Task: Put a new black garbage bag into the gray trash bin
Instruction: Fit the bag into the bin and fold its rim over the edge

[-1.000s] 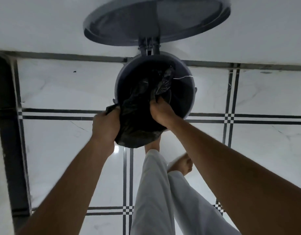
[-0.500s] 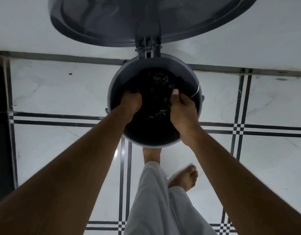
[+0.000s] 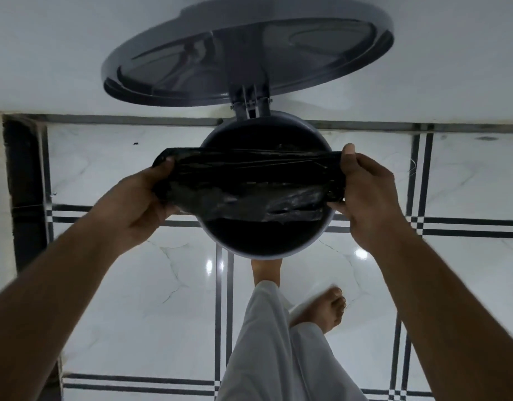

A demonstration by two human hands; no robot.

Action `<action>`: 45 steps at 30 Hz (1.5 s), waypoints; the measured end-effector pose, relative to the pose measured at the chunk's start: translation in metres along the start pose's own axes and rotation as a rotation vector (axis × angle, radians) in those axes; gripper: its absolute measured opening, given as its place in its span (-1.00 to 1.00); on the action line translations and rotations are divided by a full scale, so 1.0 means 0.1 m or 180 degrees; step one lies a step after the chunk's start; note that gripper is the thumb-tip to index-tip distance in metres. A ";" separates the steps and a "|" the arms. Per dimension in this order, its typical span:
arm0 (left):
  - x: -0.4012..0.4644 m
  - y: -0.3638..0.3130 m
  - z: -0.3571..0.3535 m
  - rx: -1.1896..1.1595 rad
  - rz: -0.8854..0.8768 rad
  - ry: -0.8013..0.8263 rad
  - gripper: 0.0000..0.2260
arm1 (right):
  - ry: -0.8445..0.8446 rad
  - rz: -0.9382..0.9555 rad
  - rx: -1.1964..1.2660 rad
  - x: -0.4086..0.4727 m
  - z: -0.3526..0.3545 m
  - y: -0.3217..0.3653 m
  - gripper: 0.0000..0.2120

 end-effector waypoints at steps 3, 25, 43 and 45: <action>0.07 -0.06 -0.09 -0.0310 0.0181 0.0000 -0.80 | 0.0309 -0.0200 -0.0365 0.12 -0.07 0.09 -0.59; 0.34 -0.37 -0.05 -0.0540 0.0077 0.0518 -0.67 | 0.0417 -0.0322 0.0568 0.41 0.10 0.58 -0.66; 0.62 -0.58 -0.25 -0.0397 0.0013 0.0180 -0.76 | 0.1096 -0.0786 0.0890 0.55 -0.15 0.75 -0.72; 0.66 -0.55 -0.20 -0.0573 0.0043 0.0159 -0.80 | 0.1106 -0.0904 0.1138 0.56 -0.19 0.69 -0.72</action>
Point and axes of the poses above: each hand's wrist, its own x-axis towards the middle knuckle, its own z-axis out of the back of the hand, y = z × x, the point moved 6 cm from there along x, towards the middle knuckle, and after that the axes turned 7 degrees about -z, right-handed, at the moved point
